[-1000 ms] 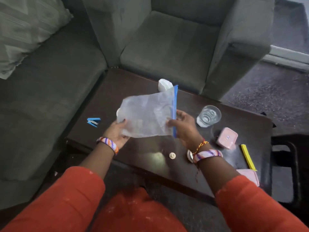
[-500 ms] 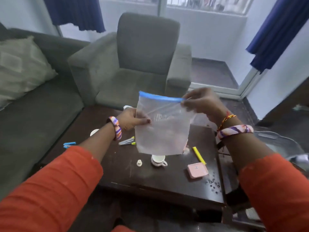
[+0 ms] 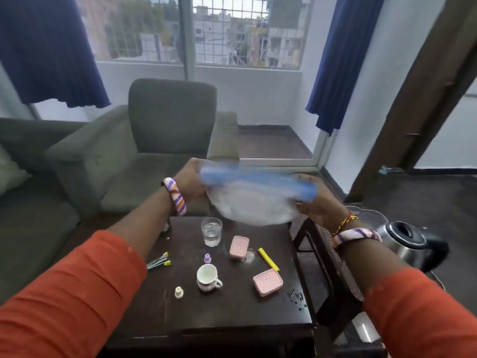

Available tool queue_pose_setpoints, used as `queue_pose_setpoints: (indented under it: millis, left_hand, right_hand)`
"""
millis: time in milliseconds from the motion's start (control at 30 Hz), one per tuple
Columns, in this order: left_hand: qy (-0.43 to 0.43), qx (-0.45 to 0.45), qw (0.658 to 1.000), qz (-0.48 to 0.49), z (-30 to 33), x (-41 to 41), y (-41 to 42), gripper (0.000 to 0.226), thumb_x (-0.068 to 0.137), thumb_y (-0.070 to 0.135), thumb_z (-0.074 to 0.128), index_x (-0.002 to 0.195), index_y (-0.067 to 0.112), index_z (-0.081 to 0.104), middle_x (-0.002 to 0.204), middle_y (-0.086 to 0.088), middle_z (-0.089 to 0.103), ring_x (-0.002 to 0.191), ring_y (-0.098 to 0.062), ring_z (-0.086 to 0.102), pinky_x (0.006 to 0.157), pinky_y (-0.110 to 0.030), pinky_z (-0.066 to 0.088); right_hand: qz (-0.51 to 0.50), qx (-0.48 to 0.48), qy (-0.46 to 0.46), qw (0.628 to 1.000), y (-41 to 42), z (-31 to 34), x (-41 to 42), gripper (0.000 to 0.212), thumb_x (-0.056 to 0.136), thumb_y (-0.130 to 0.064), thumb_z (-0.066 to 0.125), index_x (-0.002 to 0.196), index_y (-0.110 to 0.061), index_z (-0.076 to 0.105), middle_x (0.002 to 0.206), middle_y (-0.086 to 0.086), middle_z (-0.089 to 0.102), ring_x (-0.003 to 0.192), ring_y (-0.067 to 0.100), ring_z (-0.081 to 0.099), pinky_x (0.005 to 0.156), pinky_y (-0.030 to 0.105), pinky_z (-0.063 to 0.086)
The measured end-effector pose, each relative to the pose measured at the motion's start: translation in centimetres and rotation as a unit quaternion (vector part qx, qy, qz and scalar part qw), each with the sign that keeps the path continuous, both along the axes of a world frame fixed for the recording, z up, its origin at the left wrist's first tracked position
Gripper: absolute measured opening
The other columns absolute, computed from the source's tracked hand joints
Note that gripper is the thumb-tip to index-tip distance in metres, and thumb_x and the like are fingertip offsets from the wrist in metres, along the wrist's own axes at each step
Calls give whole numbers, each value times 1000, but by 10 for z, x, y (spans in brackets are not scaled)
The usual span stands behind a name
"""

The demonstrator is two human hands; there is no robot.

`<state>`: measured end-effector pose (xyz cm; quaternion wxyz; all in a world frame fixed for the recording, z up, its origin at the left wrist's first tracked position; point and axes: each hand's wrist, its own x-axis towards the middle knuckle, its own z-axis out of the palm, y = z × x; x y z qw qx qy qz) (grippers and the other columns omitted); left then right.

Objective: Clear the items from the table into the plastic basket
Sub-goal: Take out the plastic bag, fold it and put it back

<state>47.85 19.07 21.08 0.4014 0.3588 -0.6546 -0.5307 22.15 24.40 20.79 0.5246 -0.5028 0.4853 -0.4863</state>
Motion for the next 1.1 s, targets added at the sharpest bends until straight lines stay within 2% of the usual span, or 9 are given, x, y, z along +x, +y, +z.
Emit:
queue_pose_setpoints:
  millis: [167,233,333,433,600,733,900,1000,1100]
  left_hand:
    - [108,45,993,18,9,-35,-6,32,82,-10,54,75,17,70,64,9,75,64,-4,70,59,-15,58]
    - [149,153,977,22,0,-42,-19,22,94,14,45,85,14,65,63,4,75,64,-13,68,56,-20,58]
    - [84,280,955,-56,-17,-52,-35,54,81,60,47,105,16,65,91,-7,72,82,-25,66,68,-37,60]
    - [70,289,954,-51,-35,-87,-54,39,73,31,72,106,12,63,83,-7,74,75,-24,68,69,-39,59]
    - [76,245,965,52,-56,-167,-98,15,82,-6,57,82,8,62,51,4,71,43,-8,66,40,-19,54]
    - [67,259,963,-4,-72,-235,-124,14,82,-3,61,80,11,64,56,7,74,53,-8,69,49,-21,58]
    - [16,295,953,-69,-81,-318,-135,9,85,20,62,86,11,64,76,-2,72,53,-7,67,47,-21,57]
    - [-9,314,947,-64,-98,-360,-141,48,82,22,66,121,-1,51,112,-13,59,74,-11,63,47,-18,57]
    - [-50,293,954,-46,-121,-398,-145,35,78,8,70,109,-3,56,103,-15,63,65,-8,66,45,-18,55]
  right_hand:
    - [-100,0,30,995,-11,1,-14,44,79,26,30,55,-8,46,30,-6,50,26,0,43,31,9,34]
    - [-111,22,15,993,-14,-1,-24,42,82,23,30,56,-8,43,33,-7,49,25,-1,42,28,9,33]
    - [-138,44,-3,989,-27,-11,-45,42,84,20,35,57,-10,47,51,2,52,31,2,49,31,14,41]
    - [-173,79,-11,982,-47,-22,-66,34,88,9,42,72,-15,58,65,0,61,43,4,56,39,18,47]
    - [-129,173,-72,974,-68,-36,-115,33,91,-48,45,104,-21,60,97,3,61,90,23,63,74,42,55]
    - [-229,160,64,958,-80,-42,-166,71,80,-14,70,139,-11,31,114,5,45,94,17,55,68,28,56]
    - [-307,124,160,930,-79,-38,-250,55,73,8,69,116,-9,39,75,7,49,61,14,48,51,19,43]
    - [-327,108,191,919,-84,-42,-301,38,70,13,70,82,-13,44,60,2,51,45,2,51,48,18,44]
    - [-272,121,202,933,-98,-55,-348,37,72,12,69,62,-15,46,39,-10,52,35,-5,46,43,9,43]
